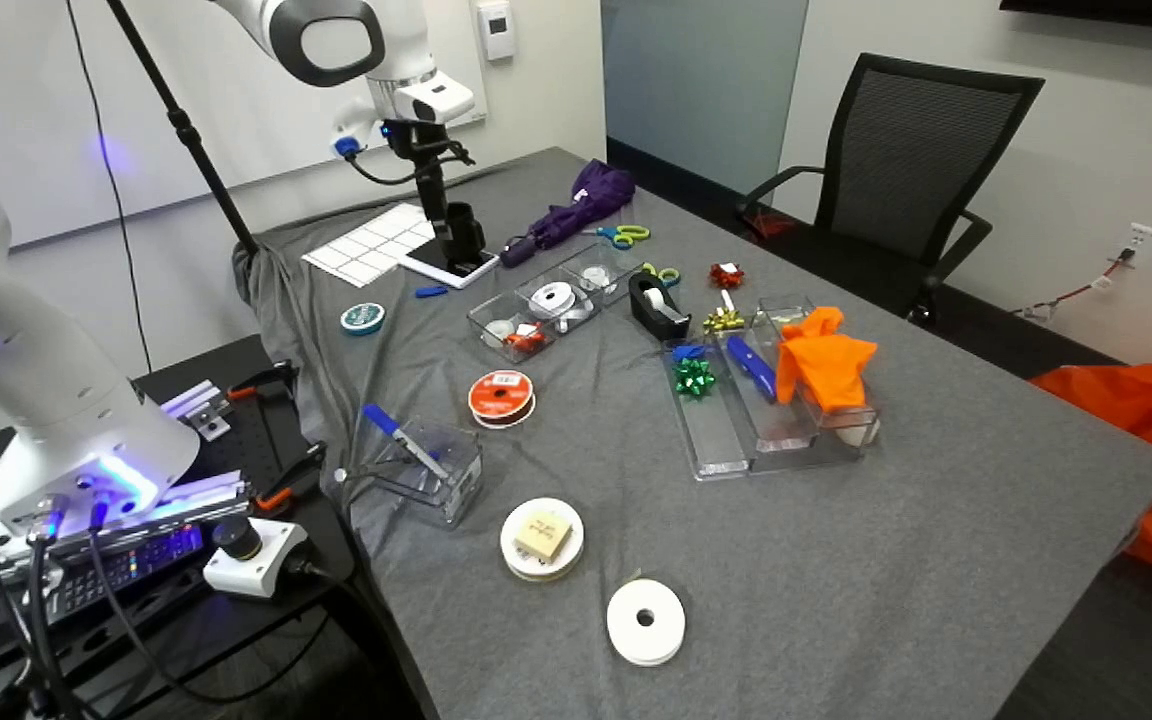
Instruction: Remove the red ribbon from the container on the left then put it in the container on the right.
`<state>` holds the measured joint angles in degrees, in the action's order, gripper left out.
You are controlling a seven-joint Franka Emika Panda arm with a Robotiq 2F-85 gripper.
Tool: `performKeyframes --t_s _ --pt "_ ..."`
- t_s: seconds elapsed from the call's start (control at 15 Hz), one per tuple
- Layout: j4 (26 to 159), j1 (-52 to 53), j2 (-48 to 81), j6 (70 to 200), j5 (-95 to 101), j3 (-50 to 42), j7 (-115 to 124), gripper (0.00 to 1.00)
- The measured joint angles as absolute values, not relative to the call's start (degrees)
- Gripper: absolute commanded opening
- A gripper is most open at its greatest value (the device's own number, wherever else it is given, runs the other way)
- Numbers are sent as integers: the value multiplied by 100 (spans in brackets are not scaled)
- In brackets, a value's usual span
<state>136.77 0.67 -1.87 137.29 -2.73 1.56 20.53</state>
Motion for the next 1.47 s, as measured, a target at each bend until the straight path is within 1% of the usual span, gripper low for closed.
performKeyframes --t_s 0.2,0.73,0.87,1.2,1.47 --pt "13615 35 -21 13991 -68 48 2286 100" --pt "13514 27 93 13999 15 12 2430 100" --pt "13509 26 167 14188 28 7 2440 100" --pt "13219 25 1015 14959 54 -131 2448 100" --pt "12777 30 1812 15034 -7 -204 2444 100"
